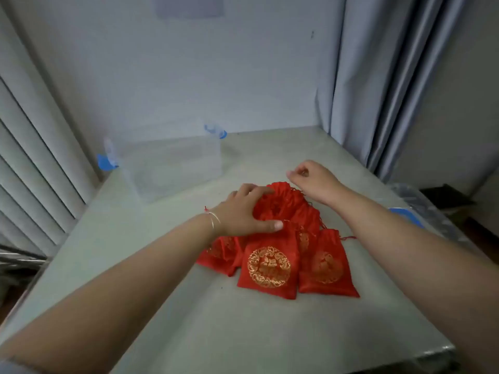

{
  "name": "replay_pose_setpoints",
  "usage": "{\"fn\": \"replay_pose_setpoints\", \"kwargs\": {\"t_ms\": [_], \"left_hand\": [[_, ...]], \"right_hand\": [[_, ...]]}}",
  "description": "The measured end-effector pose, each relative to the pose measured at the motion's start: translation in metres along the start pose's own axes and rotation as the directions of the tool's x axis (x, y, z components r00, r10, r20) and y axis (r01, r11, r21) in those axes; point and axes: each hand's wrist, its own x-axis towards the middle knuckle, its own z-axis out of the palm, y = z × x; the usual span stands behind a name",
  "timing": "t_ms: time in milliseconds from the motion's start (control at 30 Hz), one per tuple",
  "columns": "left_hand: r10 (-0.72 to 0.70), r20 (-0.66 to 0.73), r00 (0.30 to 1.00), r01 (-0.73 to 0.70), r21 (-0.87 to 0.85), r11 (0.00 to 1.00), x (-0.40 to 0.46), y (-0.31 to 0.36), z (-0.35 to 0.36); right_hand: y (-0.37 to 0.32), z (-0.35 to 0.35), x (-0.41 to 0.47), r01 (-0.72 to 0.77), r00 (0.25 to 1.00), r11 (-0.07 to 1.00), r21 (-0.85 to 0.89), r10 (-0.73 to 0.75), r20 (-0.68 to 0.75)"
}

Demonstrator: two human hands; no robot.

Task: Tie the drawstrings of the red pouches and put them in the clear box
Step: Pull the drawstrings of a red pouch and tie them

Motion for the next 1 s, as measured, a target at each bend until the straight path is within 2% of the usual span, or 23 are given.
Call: {"fn": "replay_pose_setpoints", "kwargs": {"t_ms": [33,100,200,233,267,300,367,467,567,700,800,900,1000], "left_hand": [[-0.008,0.076,0.997,0.005,0.040,0.999,-0.007,-0.001,0.003],[-0.022,0.126,0.992,0.006,0.129,0.992,-0.014,-0.003,0.014],[-0.085,0.079,0.993,0.075,0.117,0.990,-0.019,-0.007,0.028],[-0.096,0.056,0.994,0.090,0.109,0.990,-0.020,-0.006,0.029],[-0.096,0.036,0.995,0.092,0.111,0.990,-0.021,-0.006,0.031],[-0.099,0.024,0.995,0.096,0.103,0.990,-0.021,-0.006,0.032],[-0.108,0.008,0.994,0.106,0.095,0.990,-0.022,-0.010,0.034],[-0.154,-0.028,0.988,0.155,0.088,0.984,-0.021,-0.025,0.030],[-0.220,-0.089,0.971,0.225,0.057,0.973,-0.024,-0.045,0.018],[-0.317,-0.160,0.935,0.324,0.021,0.946,-0.027,-0.073,-0.004],[-0.386,-0.272,0.881,0.435,0.148,0.888,-0.026,-0.091,-0.017],[-0.315,-0.484,0.816,0.472,0.244,0.847,-0.025,-0.099,-0.019],[-0.172,-0.602,0.780,0.382,0.239,0.893,-0.023,-0.097,-0.013]], "right_hand": [[0.000,-0.003,-0.010,-0.048,0.998,0.992,-0.115,0.053,0.039],[-0.001,-0.009,-0.027,-0.155,0.965,0.925,-0.347,0.217,0.148],[-0.003,-0.014,-0.059,-0.267,0.775,0.840,-0.473,0.479,0.412],[-0.004,-0.012,-0.067,-0.259,0.722,0.829,-0.496,0.507,0.471],[-0.004,-0.009,-0.074,-0.228,0.706,0.826,-0.515,0.505,0.497],[-0.002,-0.002,-0.076,-0.190,0.719,0.820,-0.540,0.491,0.492],[0.001,0.015,-0.074,-0.135,0.792,0.836,-0.533,0.414,0.449],[0.002,0.040,-0.060,-0.121,0.858,0.888,-0.444,0.318,0.404],[0.000,0.062,-0.041,-0.045,0.911,0.935,-0.352,0.182,0.369],[-0.016,0.094,-0.025,0.034,0.952,0.987,-0.156,0.016,0.305],[-0.026,0.114,-0.016,0.101,0.967,0.994,-0.040,-0.089,0.240],[-0.026,0.122,-0.010,0.132,0.971,0.991,0.005,-0.131,0.198],[-0.021,0.120,-0.016,0.195,0.971,0.981,0.013,-0.195,0.136]]}}
